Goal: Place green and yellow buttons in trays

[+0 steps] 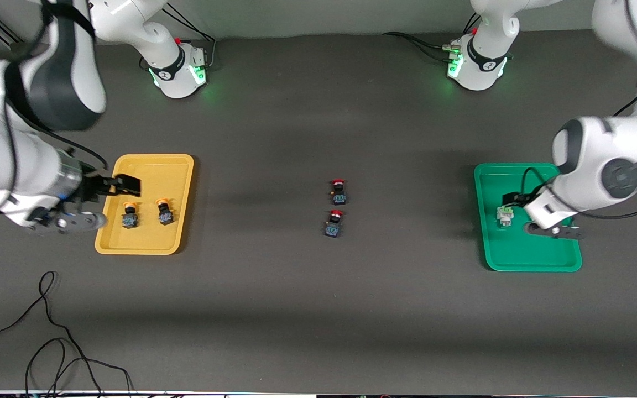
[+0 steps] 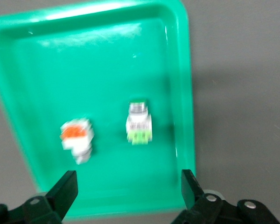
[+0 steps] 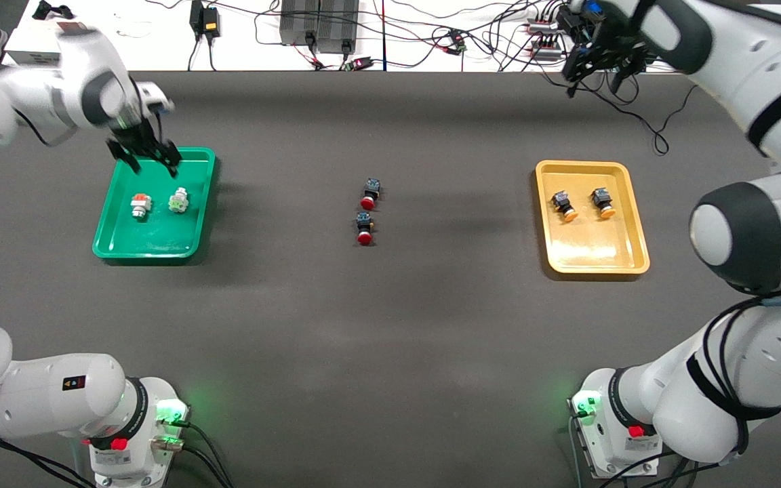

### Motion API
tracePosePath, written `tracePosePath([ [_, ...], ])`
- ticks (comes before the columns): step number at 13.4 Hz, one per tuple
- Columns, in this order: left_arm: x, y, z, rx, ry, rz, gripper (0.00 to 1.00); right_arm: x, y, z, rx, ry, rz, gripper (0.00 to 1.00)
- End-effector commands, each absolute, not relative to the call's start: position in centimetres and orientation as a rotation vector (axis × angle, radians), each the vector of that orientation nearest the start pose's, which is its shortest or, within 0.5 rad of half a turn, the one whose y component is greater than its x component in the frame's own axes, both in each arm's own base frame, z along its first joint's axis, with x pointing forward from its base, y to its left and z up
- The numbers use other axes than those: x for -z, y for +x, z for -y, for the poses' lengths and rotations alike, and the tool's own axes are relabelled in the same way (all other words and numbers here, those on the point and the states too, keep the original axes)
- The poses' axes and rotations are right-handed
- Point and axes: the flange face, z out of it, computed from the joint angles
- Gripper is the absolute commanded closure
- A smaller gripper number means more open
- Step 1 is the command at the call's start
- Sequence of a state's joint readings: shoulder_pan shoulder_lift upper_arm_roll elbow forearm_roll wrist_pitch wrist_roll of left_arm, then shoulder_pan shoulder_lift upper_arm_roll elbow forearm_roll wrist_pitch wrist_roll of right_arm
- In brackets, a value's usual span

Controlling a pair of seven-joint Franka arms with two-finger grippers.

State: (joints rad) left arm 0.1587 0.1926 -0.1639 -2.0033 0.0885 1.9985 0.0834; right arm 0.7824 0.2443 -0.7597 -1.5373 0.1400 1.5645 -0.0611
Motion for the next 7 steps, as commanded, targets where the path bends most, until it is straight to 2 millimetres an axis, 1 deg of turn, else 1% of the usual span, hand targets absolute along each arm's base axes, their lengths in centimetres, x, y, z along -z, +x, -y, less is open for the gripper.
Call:
tracePosePath([
  [1, -46.0, 57.7, 0.0, -0.342, -3.064, -0.179, 0.01, -55.3, 58.5, -3.3, -0.211, -3.137, 0.058, 0.0],
  [2, -49.6, 58.0, 0.4, -0.341, -3.062, -0.184, 0.01, -55.8, 58.0, -2.0, -0.209, -3.147, 0.059, 0.0],
  [3, -52.9, 58.2, 0.8, -0.325, -3.061, -0.188, 0.01, -56.5, 57.1, -1.1, -0.2, -3.15, 0.061, 0.0],
  [4, -55.7, 58.1, 0.9, -0.317, -3.063, -0.179, 0.01, -56.8, 56.4, -0.3, -0.194, -3.145, 0.052, 0.0],
  [5, -57.8, 58.0, 0.9, -0.303, -3.064, -0.17, 0.01, -57.3, 55.8, 0.8, -0.182, -3.138, 0.028, 0.0],
  [6, -59.1, 57.9, 0.9, -0.289, -3.066, -0.174, 0.02, -57.7, 55.5, 1.6, -0.173, -3.134, 0.007, 0.0],
  [7, -59.9, 57.7, 0.8, -0.285, -3.068, -0.176, 0.03, -58.0, 55.3, 2.5, -0.166, -3.131, -0.012, 0.0],
])
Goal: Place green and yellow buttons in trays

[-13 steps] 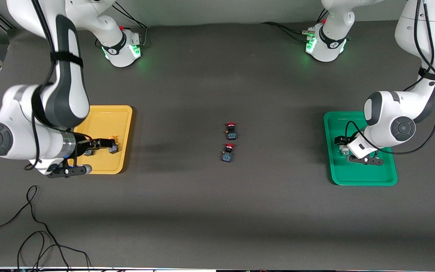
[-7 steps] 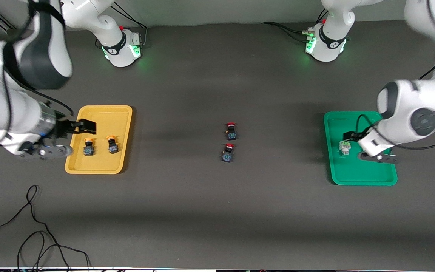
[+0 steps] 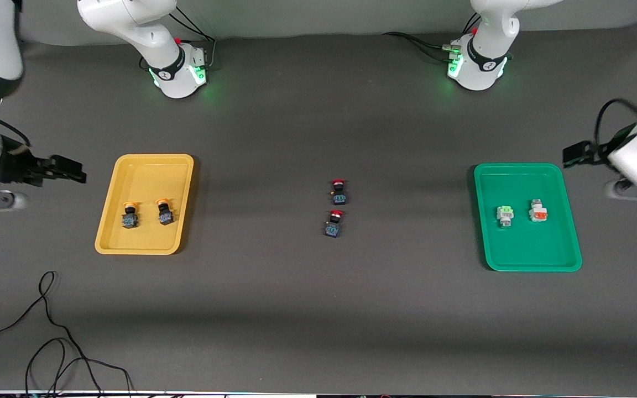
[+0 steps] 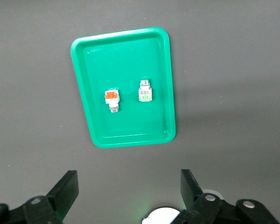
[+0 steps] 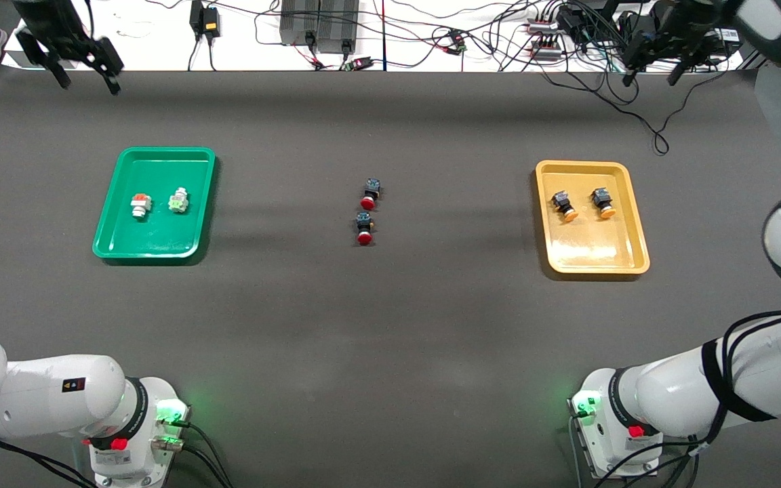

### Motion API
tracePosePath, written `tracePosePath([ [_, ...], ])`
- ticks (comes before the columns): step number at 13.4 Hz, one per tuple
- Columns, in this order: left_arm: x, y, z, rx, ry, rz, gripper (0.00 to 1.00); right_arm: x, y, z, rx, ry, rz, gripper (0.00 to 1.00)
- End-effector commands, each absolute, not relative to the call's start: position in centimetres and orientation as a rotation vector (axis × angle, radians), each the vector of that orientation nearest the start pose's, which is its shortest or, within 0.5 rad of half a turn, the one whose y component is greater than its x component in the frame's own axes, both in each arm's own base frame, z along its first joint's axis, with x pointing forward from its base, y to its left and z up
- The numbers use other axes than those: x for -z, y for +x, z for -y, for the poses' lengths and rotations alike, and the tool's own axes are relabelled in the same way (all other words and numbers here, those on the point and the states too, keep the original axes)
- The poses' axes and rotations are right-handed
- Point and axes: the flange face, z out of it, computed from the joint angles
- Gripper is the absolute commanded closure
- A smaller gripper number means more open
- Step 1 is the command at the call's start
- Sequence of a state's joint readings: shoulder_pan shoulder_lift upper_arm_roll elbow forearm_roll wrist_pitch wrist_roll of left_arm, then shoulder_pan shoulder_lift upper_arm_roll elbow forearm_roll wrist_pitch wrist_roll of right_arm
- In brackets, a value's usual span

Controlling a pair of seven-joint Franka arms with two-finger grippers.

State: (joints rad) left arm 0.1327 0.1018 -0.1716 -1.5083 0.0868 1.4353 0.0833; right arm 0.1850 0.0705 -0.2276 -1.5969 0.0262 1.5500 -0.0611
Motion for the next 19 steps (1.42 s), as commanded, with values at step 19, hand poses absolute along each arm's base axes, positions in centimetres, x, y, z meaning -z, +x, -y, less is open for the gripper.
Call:
tracePosePath([
  [19, -61.2, 52.6, 3.5, -0.212, -3.036, -0.232, 0.03, -60.1, 54.8, 3.7, -0.109, -3.162, -0.038, 0.0],
])
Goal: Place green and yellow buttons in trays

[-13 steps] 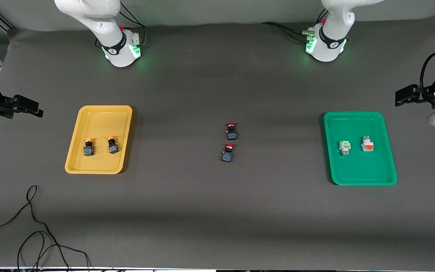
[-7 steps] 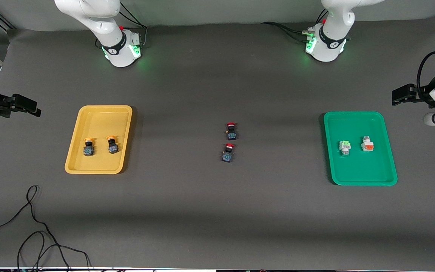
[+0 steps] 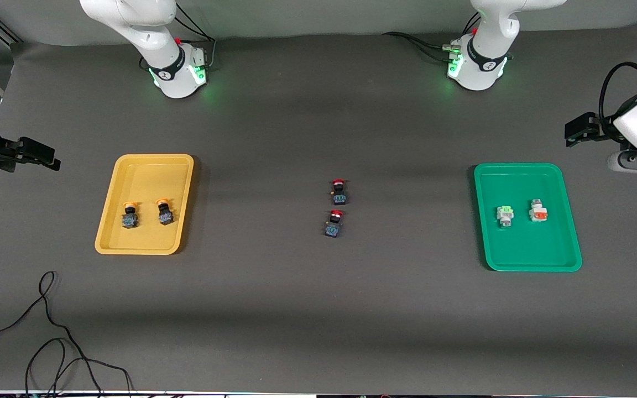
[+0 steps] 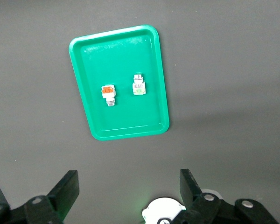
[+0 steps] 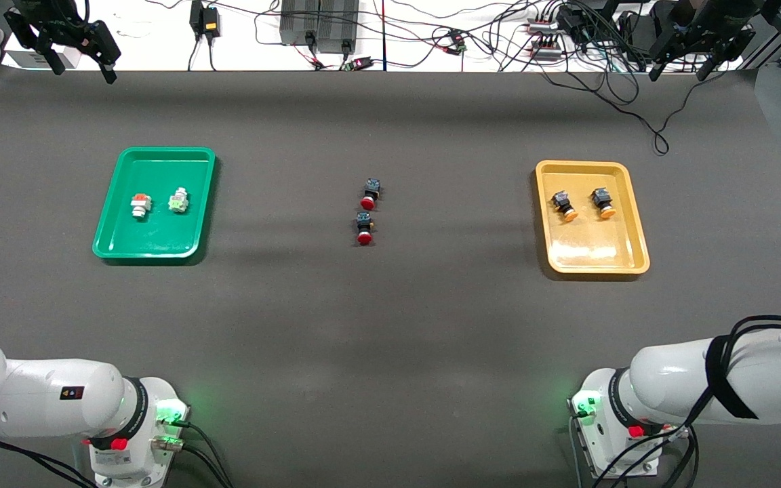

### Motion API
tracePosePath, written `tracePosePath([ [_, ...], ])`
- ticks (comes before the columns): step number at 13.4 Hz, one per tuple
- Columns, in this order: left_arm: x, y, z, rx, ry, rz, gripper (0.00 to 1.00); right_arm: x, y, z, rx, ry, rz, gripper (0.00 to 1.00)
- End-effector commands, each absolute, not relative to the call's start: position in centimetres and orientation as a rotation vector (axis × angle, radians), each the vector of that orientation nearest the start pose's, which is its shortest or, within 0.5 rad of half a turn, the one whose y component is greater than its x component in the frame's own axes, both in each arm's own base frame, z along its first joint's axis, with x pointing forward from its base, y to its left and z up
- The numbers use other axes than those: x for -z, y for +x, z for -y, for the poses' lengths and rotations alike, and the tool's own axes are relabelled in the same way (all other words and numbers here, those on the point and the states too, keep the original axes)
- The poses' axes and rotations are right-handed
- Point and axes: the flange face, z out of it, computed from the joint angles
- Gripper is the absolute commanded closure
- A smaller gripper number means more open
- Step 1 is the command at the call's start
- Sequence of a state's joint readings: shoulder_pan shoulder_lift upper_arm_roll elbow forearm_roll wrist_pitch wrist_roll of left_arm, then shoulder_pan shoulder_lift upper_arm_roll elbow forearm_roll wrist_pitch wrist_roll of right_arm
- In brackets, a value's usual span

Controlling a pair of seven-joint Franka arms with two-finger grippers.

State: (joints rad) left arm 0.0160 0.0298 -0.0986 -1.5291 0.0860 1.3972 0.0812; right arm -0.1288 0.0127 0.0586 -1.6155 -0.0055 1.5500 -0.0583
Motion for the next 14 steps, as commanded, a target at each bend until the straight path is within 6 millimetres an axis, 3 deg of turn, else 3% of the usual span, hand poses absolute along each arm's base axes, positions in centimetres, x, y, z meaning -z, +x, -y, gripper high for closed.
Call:
tracePosePath([
  [1, -60.9, 52.8, 3.5, -0.217, -3.038, -0.231, 0.03, -60.1, 54.9, 3.8, -0.109, -3.162, -0.038, 0.0],
  [3, -60.0, 53.6, 3.3, -0.248, -3.039, -0.232, 0.02, -60.1, 55.0, 3.9, -0.106, -3.159, -0.05, 0.0],
  [14, -60.1, 53.9, 3.2, -0.234, -3.065, -0.224, 0.02, -60.5, 55.2, 3.8, -0.091, -3.152, -0.048, 0.0],
])
